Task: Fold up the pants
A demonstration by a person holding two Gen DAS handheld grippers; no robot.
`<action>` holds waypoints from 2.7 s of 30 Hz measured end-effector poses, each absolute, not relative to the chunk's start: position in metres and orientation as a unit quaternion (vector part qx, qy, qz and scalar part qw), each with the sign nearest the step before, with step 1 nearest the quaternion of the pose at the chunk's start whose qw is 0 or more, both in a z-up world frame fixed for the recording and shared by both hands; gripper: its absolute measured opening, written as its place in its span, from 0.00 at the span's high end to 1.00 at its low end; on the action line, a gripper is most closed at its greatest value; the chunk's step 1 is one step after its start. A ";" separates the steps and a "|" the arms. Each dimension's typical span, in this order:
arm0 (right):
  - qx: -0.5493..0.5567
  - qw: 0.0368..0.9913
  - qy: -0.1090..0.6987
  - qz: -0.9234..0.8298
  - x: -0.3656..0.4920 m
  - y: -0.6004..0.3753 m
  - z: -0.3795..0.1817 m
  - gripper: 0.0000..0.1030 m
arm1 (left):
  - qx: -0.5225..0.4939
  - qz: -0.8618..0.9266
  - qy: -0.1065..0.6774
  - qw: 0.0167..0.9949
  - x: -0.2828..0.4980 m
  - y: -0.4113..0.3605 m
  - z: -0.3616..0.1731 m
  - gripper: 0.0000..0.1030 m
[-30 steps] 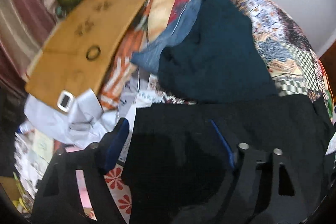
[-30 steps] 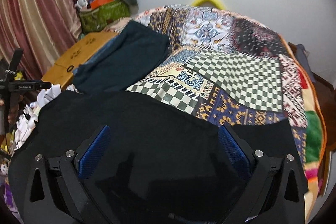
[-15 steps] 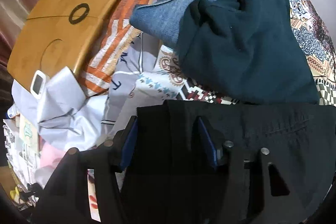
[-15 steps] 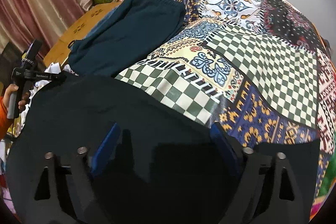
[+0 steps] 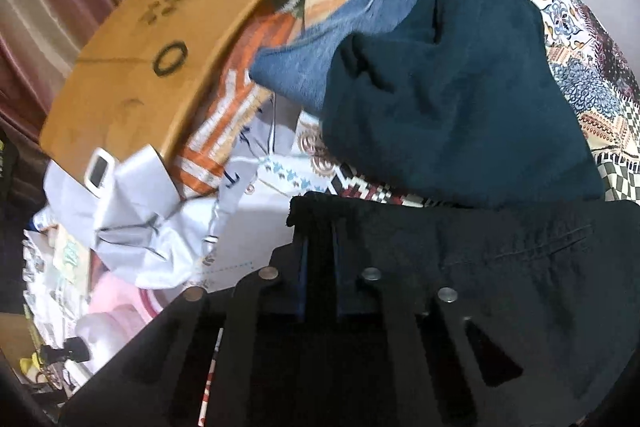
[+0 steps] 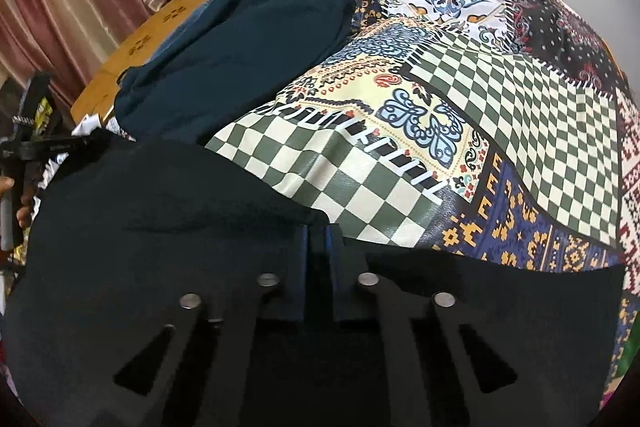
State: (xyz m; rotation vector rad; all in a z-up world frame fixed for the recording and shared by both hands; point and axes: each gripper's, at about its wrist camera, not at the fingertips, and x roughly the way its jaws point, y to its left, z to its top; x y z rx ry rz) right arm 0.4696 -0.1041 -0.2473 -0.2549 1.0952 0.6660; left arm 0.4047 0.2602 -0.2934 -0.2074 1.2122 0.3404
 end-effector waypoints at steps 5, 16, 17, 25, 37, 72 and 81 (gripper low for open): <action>-0.123 0.822 0.474 0.291 0.470 -0.105 -0.219 0.96 | -0.071 0.167 0.524 0.832 0.403 0.261 -0.251 0.92; -0.115 0.870 0.387 0.282 0.438 -0.118 -0.138 0.96 | -0.075 0.157 0.437 0.882 0.373 0.259 -0.152 0.92; -0.117 0.870 0.386 0.283 0.433 -0.119 -0.135 0.96 | -0.073 0.154 0.436 0.884 0.367 0.259 -0.151 0.92; -0.129 0.867 0.376 0.301 0.371 -0.134 -0.123 0.96 | -0.083 0.138 0.421 0.893 0.304 0.250 -0.132 0.92; -0.098 0.861 0.381 0.322 0.289 -0.156 -0.130 0.96 | -0.057 0.139 0.436 0.887 0.217 0.241 -0.140 0.97; -0.031 0.871 0.408 0.271 0.240 -0.213 -0.158 0.84 | -0.051 0.151 0.474 0.866 0.164 0.215 -0.181 0.79; -0.021 0.876 0.400 0.268 0.295 -0.202 -0.147 0.55 | -0.025 0.120 0.423 0.898 0.206 0.187 -0.141 0.31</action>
